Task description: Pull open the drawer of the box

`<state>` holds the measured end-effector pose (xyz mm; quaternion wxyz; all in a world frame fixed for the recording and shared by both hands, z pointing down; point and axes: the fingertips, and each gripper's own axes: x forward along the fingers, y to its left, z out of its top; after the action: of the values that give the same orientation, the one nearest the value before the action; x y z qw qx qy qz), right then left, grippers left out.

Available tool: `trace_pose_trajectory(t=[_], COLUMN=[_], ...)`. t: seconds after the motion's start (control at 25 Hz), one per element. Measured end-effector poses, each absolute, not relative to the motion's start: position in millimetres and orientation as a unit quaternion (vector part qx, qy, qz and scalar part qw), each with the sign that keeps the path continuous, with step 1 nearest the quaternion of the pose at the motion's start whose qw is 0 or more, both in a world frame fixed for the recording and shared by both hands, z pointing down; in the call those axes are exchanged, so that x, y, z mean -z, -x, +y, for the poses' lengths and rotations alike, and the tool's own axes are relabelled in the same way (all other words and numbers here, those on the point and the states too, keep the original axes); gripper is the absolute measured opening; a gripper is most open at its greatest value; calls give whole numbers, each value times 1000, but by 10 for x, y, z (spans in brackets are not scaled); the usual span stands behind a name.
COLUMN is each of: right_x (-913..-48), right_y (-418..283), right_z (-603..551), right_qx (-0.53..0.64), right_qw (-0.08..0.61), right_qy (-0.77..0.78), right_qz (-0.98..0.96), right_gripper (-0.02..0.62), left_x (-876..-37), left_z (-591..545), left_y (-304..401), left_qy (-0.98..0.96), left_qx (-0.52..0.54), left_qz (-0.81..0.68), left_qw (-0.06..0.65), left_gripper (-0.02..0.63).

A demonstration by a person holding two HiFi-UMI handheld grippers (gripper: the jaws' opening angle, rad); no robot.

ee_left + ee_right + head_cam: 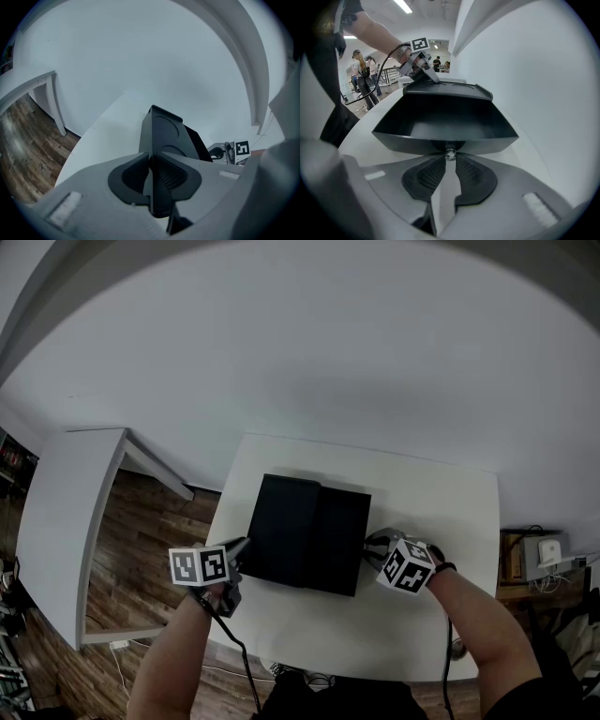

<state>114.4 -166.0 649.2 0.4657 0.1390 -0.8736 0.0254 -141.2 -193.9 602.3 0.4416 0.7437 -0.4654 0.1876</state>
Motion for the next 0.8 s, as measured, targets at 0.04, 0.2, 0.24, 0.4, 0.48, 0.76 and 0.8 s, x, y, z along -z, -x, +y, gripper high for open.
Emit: trace_pose_trajectory(t=[0.04, 0.2, 0.24, 0.4, 0.48, 0.76, 0.8], right_x=[-6492, -6507, -6510, -6506, -6504, -6443, -6423], right_y=[-1144, -1147, -1146, -1148, -1155, -1193, -1204], right_z=[-1659, -1662, -1662, -1668, -1673, -1676, -1668], right_qx=[-25, -25, -26, -33, -36, -53, -54], right_qw=[466, 467, 466, 461, 458, 444, 444], right_qy=[-139, -137, -137, -142, -146, -164, -166], right_qz=[-874, -873, -873, -875, -876, -879, -879], right_gripper=[69, 69, 69, 69, 71, 78, 81], left_x=[-6023, -6030, -6031, -6026, -6026, -6006, -6002], left_z=[-1938, -1939, -1938, -1944, -1948, -1955, -1953], left_y=[1413, 1411, 1412, 1408, 1399, 1396, 1407], left_qy=[-744, -743, -743, -743, -743, -750, -749], left_qx=[-188, -188, -188, -192, -197, -175, -161], left_qz=[-465, -466, -467, -467, -468, -478, -480], left_qw=[442, 441, 441, 439, 436, 423, 428], left_gripper=[64, 64, 64, 64, 64, 64, 64])
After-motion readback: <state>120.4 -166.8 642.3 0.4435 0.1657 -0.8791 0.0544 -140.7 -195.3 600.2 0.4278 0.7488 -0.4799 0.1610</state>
